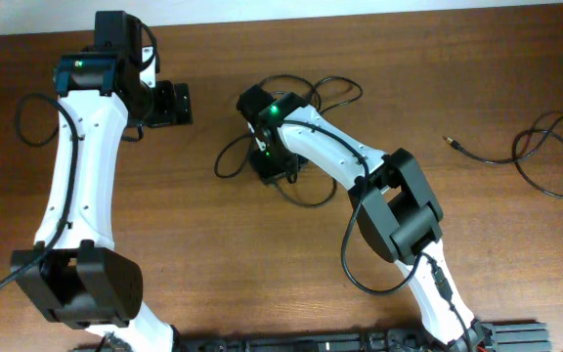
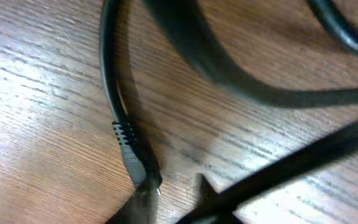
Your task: Untangle cables
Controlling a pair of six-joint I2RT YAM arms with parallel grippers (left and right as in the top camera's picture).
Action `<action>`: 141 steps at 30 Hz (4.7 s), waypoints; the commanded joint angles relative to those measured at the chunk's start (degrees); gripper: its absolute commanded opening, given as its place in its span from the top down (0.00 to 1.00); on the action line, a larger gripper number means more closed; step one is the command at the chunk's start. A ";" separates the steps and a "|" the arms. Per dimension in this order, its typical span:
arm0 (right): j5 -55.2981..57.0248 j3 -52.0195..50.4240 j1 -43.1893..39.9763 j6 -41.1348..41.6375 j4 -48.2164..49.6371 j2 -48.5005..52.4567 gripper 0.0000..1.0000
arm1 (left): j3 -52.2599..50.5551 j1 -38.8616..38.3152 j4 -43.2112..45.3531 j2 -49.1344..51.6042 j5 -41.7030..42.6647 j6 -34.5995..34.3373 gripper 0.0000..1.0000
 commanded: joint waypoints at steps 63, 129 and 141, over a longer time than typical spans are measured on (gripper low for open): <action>9.07 20.22 -66.49 -2.71 -35.17 -12.17 0.96 | 7.72 1.92 -17.73 14.93 7.08 3.72 1.00; -1.01 -30.62 -19.87 19.26 4.68 -18.80 0.14 | -18.56 -10.08 7.69 -10.45 8.83 5.86 0.68; -5.73 -34.91 -19.65 22.82 11.32 -19.12 0.96 | -18.56 -10.08 7.74 -10.45 9.27 5.86 0.66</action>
